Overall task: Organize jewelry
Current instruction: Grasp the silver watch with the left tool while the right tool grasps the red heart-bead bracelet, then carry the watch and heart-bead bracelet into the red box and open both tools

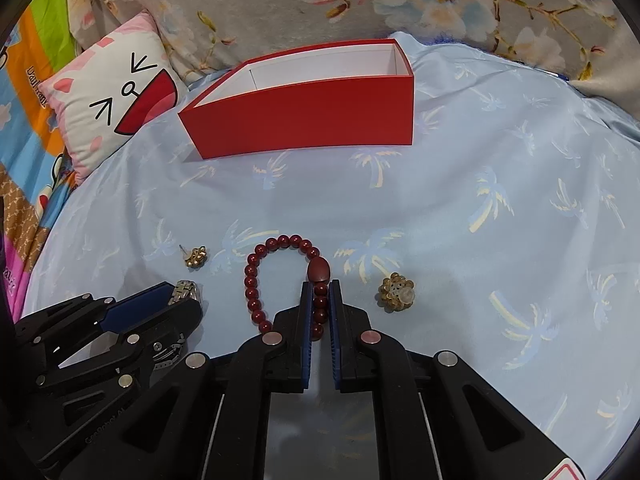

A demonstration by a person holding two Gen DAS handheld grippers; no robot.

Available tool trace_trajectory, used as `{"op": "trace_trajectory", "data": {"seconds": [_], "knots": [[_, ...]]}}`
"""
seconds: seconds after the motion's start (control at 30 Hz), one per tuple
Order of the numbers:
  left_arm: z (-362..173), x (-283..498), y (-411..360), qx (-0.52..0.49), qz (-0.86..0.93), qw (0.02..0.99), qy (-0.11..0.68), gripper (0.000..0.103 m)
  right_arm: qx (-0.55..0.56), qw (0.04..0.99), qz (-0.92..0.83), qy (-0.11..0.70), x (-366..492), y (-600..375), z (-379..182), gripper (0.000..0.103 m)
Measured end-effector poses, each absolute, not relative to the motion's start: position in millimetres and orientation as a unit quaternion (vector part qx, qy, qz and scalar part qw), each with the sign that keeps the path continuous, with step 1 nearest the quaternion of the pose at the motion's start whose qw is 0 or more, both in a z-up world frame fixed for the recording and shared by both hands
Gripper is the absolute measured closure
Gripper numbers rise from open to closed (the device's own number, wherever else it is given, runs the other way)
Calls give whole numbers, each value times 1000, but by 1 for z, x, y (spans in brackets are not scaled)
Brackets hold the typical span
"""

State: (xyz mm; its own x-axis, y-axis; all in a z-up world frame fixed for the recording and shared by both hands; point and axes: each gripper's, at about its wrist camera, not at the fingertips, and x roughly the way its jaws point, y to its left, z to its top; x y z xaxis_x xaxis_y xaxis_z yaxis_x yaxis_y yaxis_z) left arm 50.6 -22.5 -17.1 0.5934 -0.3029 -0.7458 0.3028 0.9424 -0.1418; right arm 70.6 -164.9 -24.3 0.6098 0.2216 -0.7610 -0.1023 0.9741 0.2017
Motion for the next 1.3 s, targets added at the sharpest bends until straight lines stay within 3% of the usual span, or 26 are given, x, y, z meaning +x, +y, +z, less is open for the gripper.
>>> {"op": "trace_trajectory", "data": {"seconds": [0.3, 0.53, 0.57, 1.3], "knots": [[-10, 51, -12, -25, -176, 889, 421, 80, 77, 904, 96, 410, 65, -166, -4, 96], [15, 58, -1, -46, -183, 895, 405, 80, 83, 914, 100, 384, 66, -171, 23, 96], [19, 60, 1, -47, -182, 896, 402, 86, 80, 917, 99, 378, 67, -171, 28, 96], [93, 111, 15, -58, -179, 924, 332, 87, 53, 942, 95, 319, 105, -168, 91, 96]]}}
